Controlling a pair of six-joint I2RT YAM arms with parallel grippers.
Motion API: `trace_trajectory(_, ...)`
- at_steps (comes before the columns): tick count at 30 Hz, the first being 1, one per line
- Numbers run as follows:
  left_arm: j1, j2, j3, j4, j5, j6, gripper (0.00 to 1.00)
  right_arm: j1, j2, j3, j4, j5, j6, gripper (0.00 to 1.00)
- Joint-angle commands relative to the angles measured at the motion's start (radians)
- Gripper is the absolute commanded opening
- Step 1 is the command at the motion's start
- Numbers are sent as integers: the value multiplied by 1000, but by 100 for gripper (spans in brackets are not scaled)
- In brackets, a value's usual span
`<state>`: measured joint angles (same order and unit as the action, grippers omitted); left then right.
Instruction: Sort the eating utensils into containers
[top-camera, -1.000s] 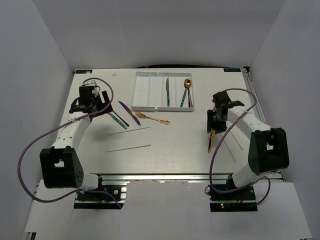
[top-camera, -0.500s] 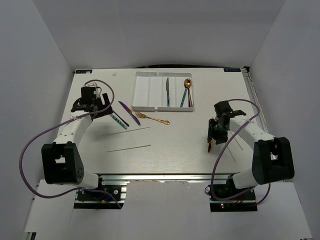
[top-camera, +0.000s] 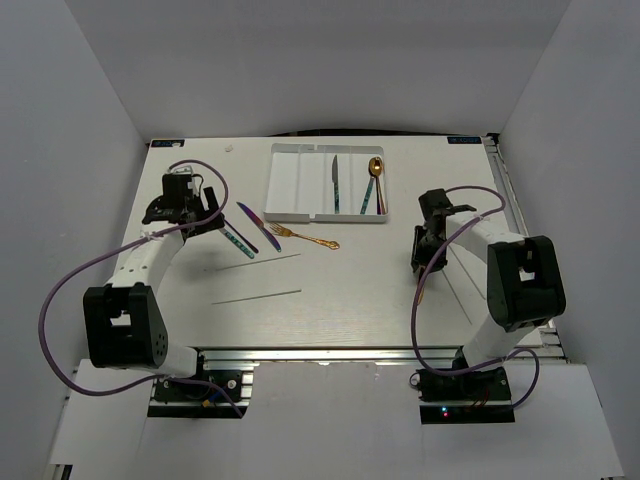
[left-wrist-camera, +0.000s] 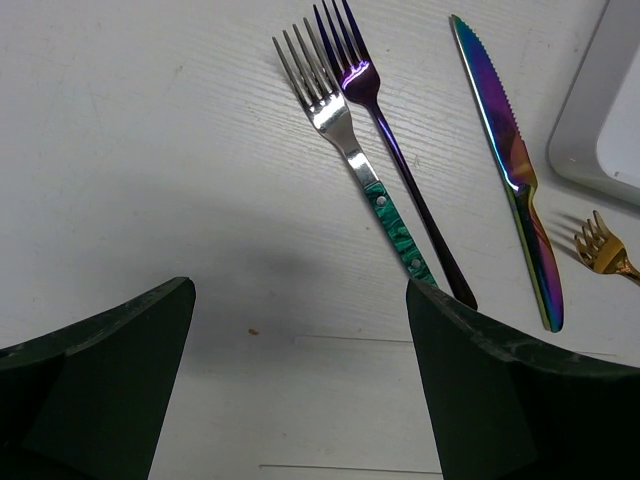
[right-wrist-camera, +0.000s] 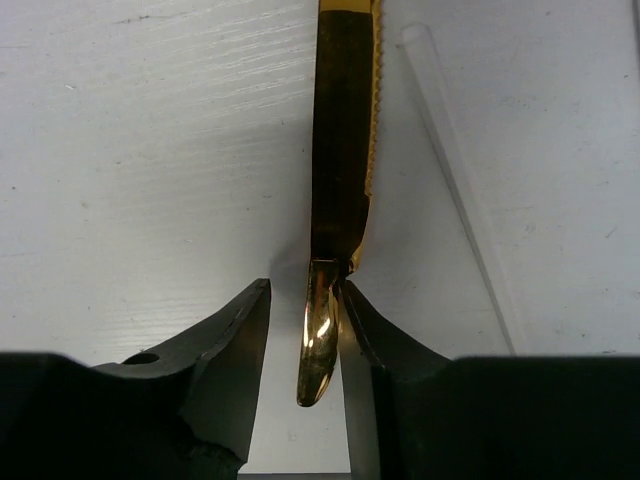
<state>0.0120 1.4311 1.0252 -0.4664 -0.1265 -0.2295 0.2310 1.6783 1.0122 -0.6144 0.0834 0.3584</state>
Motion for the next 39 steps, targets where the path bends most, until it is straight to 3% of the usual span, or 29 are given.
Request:
trace_trajectory(1, 2, -58, -16, 8, -28, 5, 98, 1, 34, 3, 11, 44, 14, 39)
trace_trajectory(11, 2, -72, -37, 11, -42, 7, 98, 1, 84, -64, 39, 98, -4, 37)
trace_trajectory(12, 2, -69, -36, 11, -42, 6, 98, 1, 87, -64, 41, 104, -4, 34)
trace_trajectory(16, 2, -60, -30, 15, -47, 9, 98, 5, 92, -63, 39, 88, -7, 0)
trace_trajectory(39, 2, -24, 9, 37, 4, 10, 98, 82, -192, 167, -128, 26, 5, 0)
